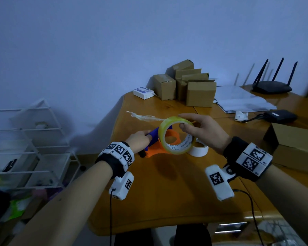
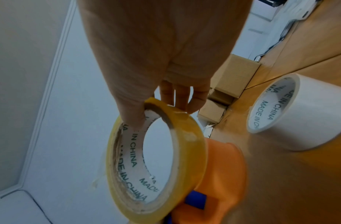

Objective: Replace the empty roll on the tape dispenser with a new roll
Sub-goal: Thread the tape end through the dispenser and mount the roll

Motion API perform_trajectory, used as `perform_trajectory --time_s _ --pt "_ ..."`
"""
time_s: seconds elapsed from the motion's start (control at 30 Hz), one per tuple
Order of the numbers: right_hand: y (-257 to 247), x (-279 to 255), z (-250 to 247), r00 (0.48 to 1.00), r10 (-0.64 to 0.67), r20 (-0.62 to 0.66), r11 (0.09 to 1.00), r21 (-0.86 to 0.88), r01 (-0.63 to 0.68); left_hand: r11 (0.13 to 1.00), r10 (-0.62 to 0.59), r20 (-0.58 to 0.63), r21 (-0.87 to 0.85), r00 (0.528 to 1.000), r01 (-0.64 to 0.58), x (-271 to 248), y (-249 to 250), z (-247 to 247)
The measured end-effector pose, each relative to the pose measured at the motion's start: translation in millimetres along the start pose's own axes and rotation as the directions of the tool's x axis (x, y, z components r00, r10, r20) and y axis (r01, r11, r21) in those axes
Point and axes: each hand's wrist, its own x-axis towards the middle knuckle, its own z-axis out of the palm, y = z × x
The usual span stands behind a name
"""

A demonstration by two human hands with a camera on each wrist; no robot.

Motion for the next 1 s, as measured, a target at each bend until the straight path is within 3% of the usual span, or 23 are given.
perform_trajectory --time_s 0.2,0.37,0.57,0.83,1.0 --pt "1.9 -5.4 2.6 1.0 0.006 0.003 0.999 0.043 -0.006 0.983 0.116 0.036 -0.148 0.993 -0.109 -16.2 13.4 -13.7" --pt "0.7 -8.3 2.9 1.0 0.005 -0.002 0.997 0.073 -0.005 0.977 0.165 0.04 -0.14 0.985 -0.158 -24.7 11.9 -26.9" --pt "-4.6 -10.4 3.7 1.0 -0.019 0.012 0.994 0.108 0.018 0.908 0.254 0.036 -0.354 0.967 -0.225 -38.0 14.6 -26.8" --pt "-2.6 -13.4 -0.4 1.0 -0.014 -0.01 0.991 0.135 0.015 0.851 0.248 0.056 -0.489 0.967 -0.19 -38.1 11.6 -31.4" --pt "0.0 -14.4 -1.3 0.999 -0.023 -0.03 0.99 0.141 0.027 0.811 0.285 0.203 -0.572 0.937 -0.123 -51.7 11.9 -33.4"
